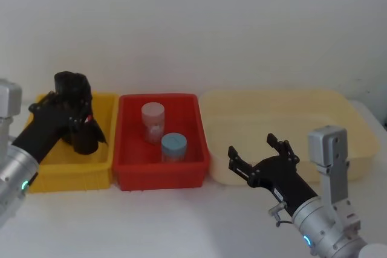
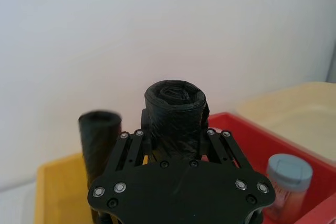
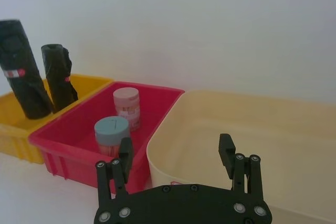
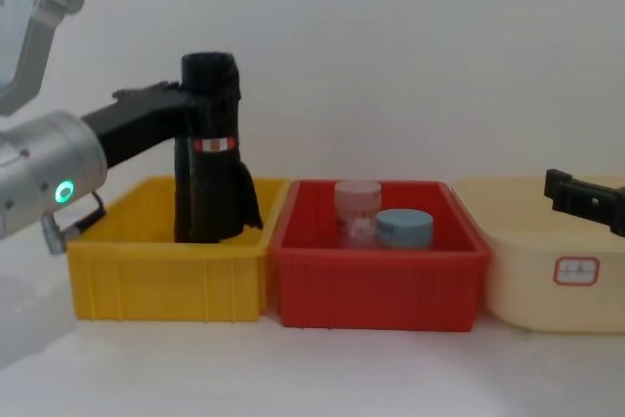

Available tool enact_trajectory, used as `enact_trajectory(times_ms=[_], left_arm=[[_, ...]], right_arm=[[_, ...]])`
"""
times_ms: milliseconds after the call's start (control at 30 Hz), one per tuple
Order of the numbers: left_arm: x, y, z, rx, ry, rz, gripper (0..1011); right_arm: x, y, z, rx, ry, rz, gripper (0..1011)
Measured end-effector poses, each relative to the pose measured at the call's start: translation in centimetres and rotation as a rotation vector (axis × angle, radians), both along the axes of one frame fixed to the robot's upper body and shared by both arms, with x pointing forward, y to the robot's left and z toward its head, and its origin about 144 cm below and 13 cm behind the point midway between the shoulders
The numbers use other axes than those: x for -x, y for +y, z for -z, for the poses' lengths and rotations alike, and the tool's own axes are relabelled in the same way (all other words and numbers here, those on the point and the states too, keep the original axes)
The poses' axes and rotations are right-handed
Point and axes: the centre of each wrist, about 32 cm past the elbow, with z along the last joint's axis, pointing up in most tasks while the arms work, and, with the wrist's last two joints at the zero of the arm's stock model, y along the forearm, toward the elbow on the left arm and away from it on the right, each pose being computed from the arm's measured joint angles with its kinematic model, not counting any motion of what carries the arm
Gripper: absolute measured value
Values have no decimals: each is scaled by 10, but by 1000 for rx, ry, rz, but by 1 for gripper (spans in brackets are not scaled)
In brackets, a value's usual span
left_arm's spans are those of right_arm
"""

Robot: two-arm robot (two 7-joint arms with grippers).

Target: Pick up the garbage bag with the one hand and transfer it to the other hand.

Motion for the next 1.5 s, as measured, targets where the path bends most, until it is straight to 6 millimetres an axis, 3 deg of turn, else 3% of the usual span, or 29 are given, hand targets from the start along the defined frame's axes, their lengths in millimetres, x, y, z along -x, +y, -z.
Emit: enact_trajectory(times_ms=[400, 600, 933, 1300, 1500], left_arm=[[-15, -13, -41, -61, -48, 139, 413], [-25, -24, -50, -73, -50, 215, 413], [-49, -56, -57, -78, -33, 368, 413], [-86, -94, -45, -53, 9, 500, 413], [-96, -106, -43, -43, 12, 539, 413]], right_arm=[[0, 0, 0, 0, 0, 0, 1000], [0, 0, 0, 0, 0, 0, 1000], [0, 0, 0, 0, 0, 0, 1000], [0, 0, 0, 0, 0, 0, 1000], [0, 0, 0, 0, 0, 0, 1000]])
